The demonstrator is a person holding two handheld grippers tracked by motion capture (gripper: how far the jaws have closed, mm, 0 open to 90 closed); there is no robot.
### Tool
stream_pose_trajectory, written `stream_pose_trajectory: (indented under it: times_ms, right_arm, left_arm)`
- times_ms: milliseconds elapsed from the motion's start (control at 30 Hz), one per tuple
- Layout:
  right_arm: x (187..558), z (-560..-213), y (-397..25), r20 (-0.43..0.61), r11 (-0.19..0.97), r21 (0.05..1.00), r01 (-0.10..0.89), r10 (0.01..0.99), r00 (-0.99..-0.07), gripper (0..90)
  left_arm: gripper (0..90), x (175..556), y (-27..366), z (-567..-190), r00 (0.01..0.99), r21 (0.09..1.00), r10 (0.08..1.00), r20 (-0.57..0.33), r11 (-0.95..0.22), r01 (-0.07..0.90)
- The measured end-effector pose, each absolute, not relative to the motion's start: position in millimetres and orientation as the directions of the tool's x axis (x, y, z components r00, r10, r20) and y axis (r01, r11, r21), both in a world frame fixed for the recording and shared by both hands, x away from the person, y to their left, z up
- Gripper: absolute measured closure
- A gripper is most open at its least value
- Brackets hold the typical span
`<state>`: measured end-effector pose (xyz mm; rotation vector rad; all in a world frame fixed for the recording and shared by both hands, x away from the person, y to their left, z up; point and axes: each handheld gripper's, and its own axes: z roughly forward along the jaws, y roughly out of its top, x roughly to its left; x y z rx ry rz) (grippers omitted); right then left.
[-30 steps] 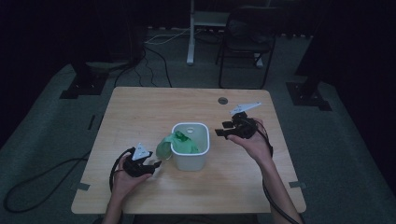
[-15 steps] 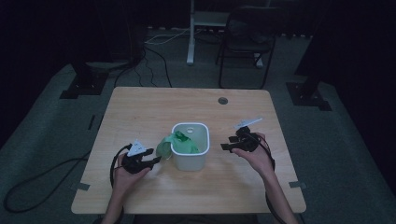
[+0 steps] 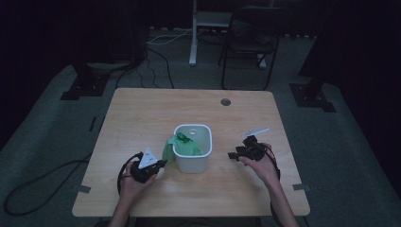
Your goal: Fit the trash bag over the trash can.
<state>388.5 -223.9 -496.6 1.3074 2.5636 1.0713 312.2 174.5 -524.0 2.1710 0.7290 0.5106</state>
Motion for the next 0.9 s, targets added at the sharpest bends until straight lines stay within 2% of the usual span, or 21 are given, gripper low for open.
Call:
stream_pose_trajectory:
  times_ms: [133, 333, 433, 533, 667, 800, 900]
  right_arm:
    - [387.9, -502.6, -224.4, 0.241, 0.395, 0.600, 0.696, 0.741, -0.627, 44.1]
    - [387.9, -507.9, -222.5, 0.247, 0.398, 0.586, 0.705, 0.742, -0.624, 44.1]
    - [387.7, -509.8, -222.8, 0.247, 0.401, 0.581, 0.708, 0.743, -0.623, 44.0]
    - [387.5, -511.1, -224.6, 0.250, 0.397, 0.580, 0.712, 0.745, -0.619, 44.0]
    - [387.8, -512.7, -227.4, 0.256, 0.388, 0.578, 0.718, 0.749, -0.611, 44.0]
    - [387.9, -514.6, -228.5, 0.260, 0.386, 0.575, 0.721, 0.750, -0.608, 43.8]
    - [388.8, -516.5, -228.3, 0.263, 0.385, 0.571, 0.725, 0.751, -0.606, 43.8]
  left_arm:
    - [90.0, 309.8, 159.8, -530.9, 0.780, 0.723, 0.602, 0.174, -0.615, 0.314]
    - [89.8, 310.2, 153.3, -535.7, 0.798, 0.687, 0.576, 0.178, -0.653, 0.318]
    - [73.7, 312.8, 162.6, -532.9, 0.795, 0.715, 0.592, 0.131, -0.612, 0.338]
    - [65.4, 313.9, 176.9, -527.3, 0.786, 0.749, 0.612, 0.088, -0.561, 0.353]
    - [61.1, 312.9, 201.6, -521.0, 0.773, 0.782, 0.633, 0.032, -0.498, 0.375]
    - [62.0, 316.1, 216.2, -520.3, 0.729, 0.784, 0.684, 0.034, -0.471, 0.405]
    - [63.5, 321.4, 215.3, -522.6, 0.722, 0.772, 0.690, 0.051, -0.486, 0.410]
